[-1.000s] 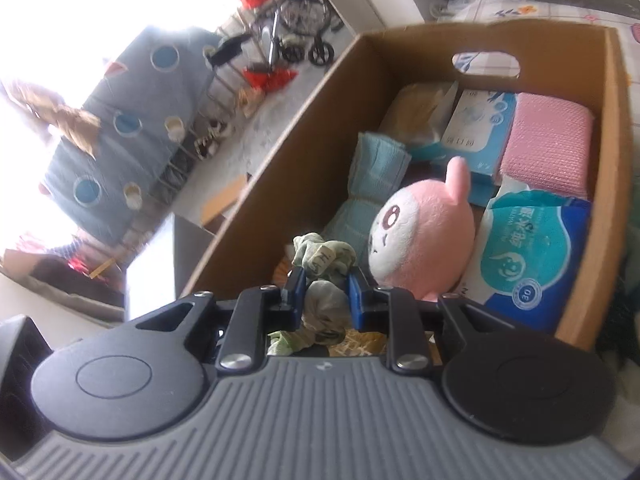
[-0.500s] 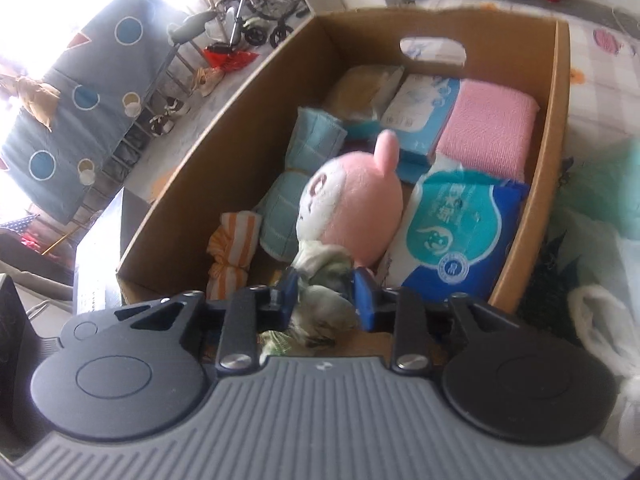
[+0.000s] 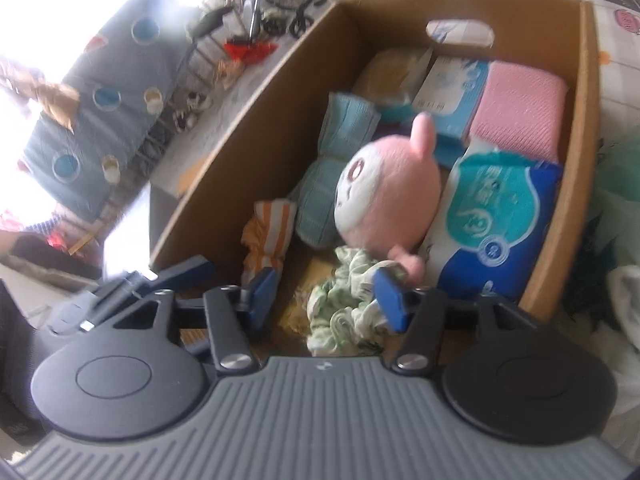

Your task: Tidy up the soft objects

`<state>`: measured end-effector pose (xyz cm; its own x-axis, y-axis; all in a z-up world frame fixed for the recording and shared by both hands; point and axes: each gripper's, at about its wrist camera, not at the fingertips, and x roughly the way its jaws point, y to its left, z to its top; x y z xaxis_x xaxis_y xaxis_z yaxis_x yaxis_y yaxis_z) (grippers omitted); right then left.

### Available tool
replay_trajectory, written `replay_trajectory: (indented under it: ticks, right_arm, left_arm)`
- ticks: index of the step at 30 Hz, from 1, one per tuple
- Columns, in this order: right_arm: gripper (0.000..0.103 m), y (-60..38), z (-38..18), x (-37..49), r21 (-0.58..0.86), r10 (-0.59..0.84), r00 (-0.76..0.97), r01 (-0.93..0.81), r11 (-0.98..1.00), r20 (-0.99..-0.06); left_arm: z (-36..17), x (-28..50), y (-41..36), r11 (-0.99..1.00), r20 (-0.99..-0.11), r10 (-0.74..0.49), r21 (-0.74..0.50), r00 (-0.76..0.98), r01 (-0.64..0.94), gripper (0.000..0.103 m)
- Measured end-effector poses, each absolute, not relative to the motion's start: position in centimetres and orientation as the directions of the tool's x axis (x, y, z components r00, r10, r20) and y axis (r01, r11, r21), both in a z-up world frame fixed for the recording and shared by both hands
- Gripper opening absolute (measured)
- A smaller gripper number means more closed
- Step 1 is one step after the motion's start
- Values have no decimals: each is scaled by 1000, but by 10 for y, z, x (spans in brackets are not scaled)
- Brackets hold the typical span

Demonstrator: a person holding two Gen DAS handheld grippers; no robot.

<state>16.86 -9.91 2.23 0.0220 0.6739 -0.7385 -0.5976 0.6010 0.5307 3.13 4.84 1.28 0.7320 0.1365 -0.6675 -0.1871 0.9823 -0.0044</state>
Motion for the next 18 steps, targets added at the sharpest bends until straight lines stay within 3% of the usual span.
replay_trajectory:
  ticks: [10,13,18]
  right_arm:
    - [61,-58,-18,184,495,556,-76,-566,660,-828]
    - [61,-66,-6,179,518,597,-54,-564,644,-801]
    - [72,-110,29,165,565,725,86,-566,600,-683]
  left_arm:
    - [10,20,72,969,-675,145,-50,723,-240,76]
    - [8,21,69,971,-675,121,-72,728,-228,78]
    - [8,24,56,975,-657,84,-101,749,-198,83]
